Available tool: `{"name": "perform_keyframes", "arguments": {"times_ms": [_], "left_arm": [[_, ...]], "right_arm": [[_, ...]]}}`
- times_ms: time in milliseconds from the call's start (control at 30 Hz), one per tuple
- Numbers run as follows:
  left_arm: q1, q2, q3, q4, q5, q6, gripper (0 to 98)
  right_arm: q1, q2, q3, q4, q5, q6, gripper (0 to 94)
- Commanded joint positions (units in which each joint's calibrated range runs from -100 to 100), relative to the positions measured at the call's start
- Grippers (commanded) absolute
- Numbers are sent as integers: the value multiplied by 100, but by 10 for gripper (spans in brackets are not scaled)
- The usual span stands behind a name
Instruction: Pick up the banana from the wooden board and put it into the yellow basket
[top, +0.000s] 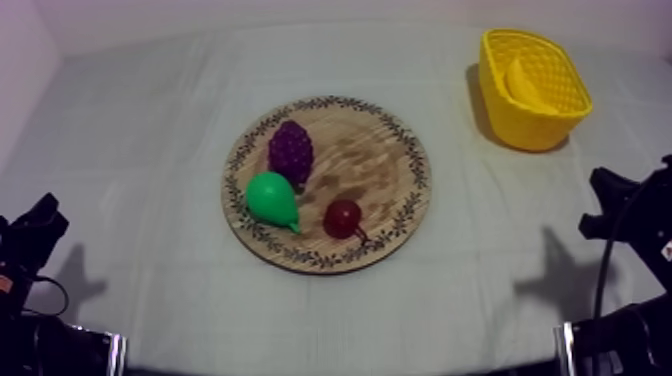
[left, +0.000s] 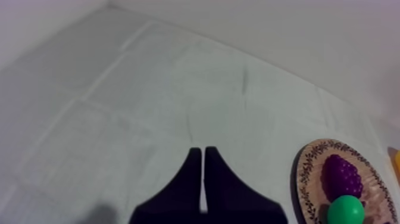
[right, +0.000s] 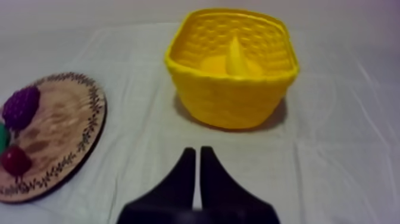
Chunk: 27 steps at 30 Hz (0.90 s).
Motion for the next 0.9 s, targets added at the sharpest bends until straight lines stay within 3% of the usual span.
{"name": "perform_keyframes", "arguments": {"times_ms": [0, 233, 867], "left_arm": [[2, -5, -1, 3, 0, 2, 1], [2, -5, -1, 3, 0, -1, 1], [2, -5, -1, 3, 0, 1, 1]], "right_arm": [[-44, -310, 8, -34, 486, 498, 5], [-171, -901, 15, 289, 1276, 75, 7], [-162, -996, 16, 332, 1395, 315, 5]]}}
